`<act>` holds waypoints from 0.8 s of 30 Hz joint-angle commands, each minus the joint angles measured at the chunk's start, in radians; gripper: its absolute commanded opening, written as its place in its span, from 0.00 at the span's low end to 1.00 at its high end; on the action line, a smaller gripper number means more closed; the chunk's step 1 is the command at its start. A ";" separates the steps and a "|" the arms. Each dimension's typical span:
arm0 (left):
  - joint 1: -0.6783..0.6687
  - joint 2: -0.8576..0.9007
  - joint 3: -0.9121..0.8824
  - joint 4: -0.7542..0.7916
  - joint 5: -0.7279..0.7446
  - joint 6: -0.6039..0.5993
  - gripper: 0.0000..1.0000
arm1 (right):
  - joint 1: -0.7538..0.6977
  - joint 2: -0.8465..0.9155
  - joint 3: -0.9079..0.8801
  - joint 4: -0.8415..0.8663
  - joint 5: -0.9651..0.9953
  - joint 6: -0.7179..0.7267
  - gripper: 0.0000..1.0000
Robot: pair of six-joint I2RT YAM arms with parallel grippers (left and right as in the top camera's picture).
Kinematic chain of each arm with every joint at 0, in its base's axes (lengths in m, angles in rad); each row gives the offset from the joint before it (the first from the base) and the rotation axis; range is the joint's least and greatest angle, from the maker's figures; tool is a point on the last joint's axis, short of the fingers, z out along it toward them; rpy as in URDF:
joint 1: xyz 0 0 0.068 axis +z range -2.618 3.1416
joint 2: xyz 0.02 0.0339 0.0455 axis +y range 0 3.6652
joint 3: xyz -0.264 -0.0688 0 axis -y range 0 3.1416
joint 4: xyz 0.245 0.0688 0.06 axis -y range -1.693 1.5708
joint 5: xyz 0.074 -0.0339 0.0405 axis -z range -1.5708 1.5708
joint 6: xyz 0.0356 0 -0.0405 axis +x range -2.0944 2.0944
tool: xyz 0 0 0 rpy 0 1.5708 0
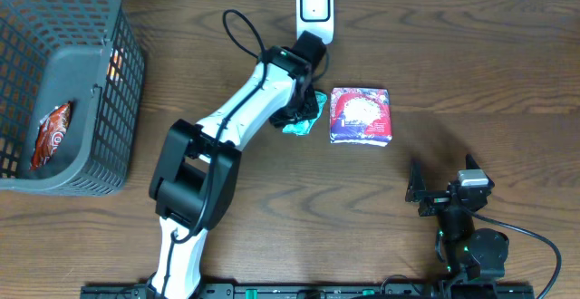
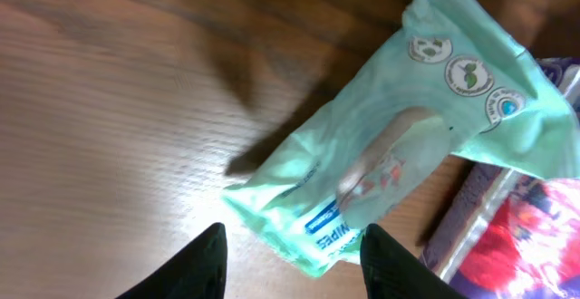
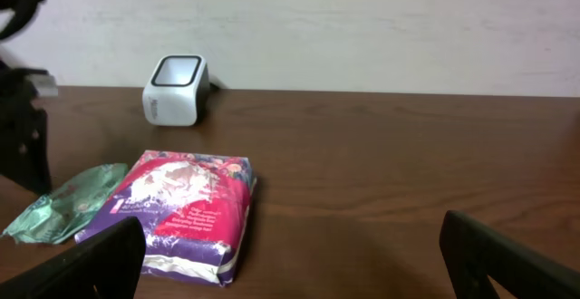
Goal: Scan the item barcode
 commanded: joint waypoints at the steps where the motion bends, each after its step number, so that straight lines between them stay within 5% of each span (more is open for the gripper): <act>1: 0.037 -0.119 0.064 -0.009 -0.001 0.024 0.49 | 0.008 -0.005 -0.002 -0.004 0.004 -0.010 0.99; 9: 0.177 -0.438 0.068 0.098 -0.020 0.226 0.50 | 0.008 -0.005 -0.002 -0.004 0.004 -0.011 0.99; 14: 0.324 -0.623 0.068 0.185 -0.368 0.266 0.56 | 0.008 -0.005 -0.002 -0.004 0.004 -0.011 0.99; 18: 0.470 -0.700 0.068 0.278 -0.627 0.447 0.57 | 0.008 -0.005 -0.002 -0.004 0.004 -0.010 0.99; 24: 0.705 -0.676 0.059 0.262 -0.674 0.672 0.57 | 0.008 -0.005 -0.002 -0.004 0.004 -0.010 0.99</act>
